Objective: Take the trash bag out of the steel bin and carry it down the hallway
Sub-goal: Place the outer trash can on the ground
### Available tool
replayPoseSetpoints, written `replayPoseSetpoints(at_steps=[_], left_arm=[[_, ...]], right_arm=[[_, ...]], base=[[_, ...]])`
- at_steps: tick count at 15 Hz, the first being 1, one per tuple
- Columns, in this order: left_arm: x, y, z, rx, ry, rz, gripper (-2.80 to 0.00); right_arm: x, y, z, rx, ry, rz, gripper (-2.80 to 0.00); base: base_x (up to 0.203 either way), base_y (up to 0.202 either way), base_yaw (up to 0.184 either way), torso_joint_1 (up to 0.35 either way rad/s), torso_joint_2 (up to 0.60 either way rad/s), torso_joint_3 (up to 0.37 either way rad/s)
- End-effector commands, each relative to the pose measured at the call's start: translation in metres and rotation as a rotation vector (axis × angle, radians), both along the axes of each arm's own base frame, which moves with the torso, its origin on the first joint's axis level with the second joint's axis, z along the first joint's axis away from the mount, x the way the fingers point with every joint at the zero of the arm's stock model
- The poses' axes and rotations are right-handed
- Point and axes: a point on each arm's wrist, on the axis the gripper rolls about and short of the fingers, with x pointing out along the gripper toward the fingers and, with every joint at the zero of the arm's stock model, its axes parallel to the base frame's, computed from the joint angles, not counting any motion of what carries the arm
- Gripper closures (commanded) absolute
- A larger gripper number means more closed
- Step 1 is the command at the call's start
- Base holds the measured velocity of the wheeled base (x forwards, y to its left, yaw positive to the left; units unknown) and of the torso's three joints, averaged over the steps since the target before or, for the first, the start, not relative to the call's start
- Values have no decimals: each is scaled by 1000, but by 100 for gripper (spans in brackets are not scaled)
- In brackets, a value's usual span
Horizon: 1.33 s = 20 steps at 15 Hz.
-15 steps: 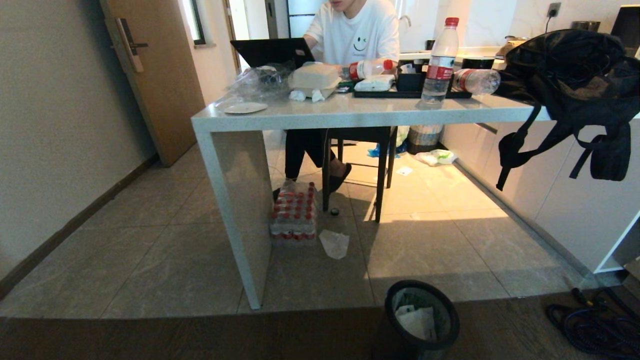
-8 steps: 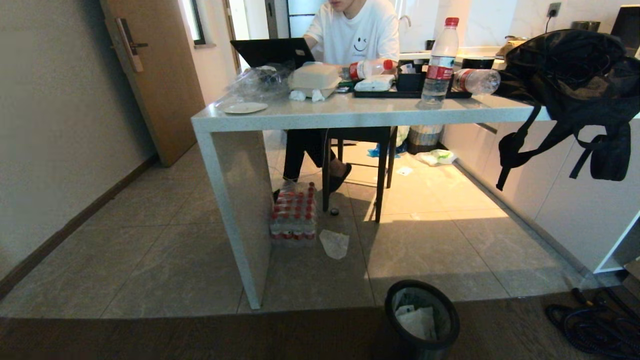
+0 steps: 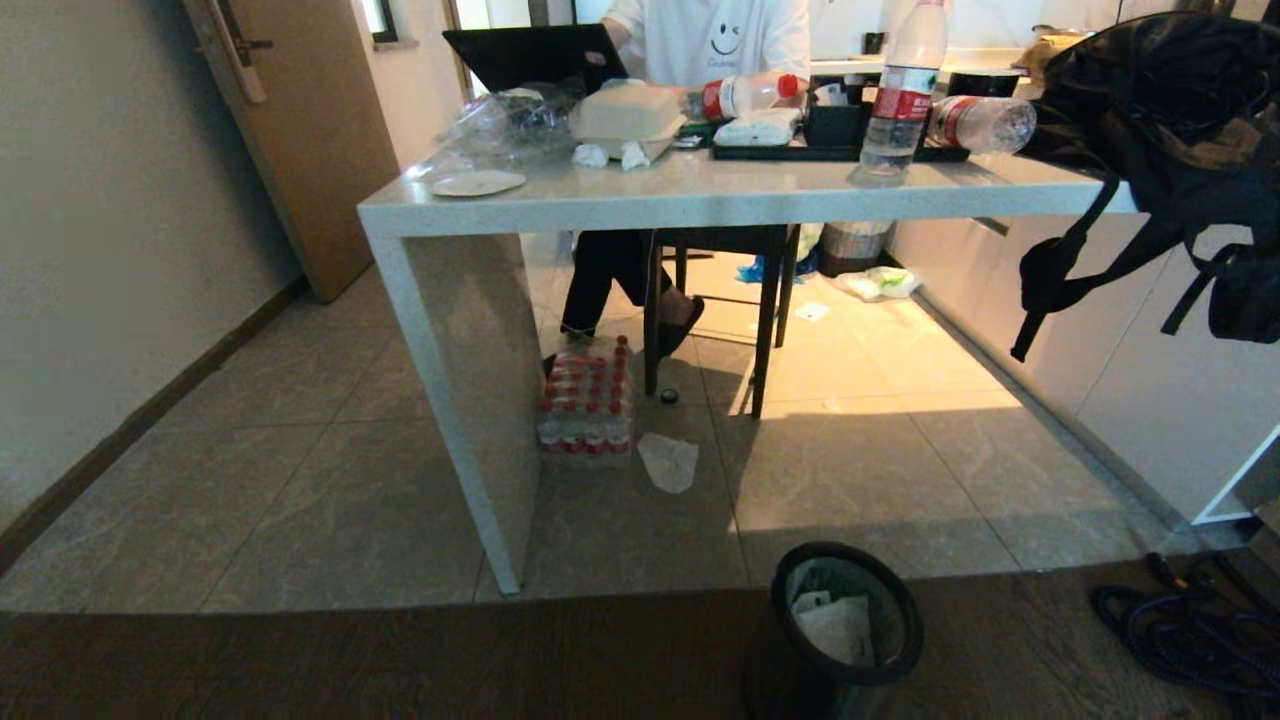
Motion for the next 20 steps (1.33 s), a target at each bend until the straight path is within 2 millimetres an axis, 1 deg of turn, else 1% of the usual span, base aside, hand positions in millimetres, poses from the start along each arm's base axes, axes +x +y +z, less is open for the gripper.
replayPoseSetpoints(at_steps=[1,20], left_arm=[[0,0,0,-2,-1,1,0],[0,0,0,5,1,2,0]], right_arm=[[0,0,0,1,-3,0,0],[0,0,0,1,-3,0,0]], base=[[0,0,0,2,6,-201],[0,0,0,2,3,-197]])
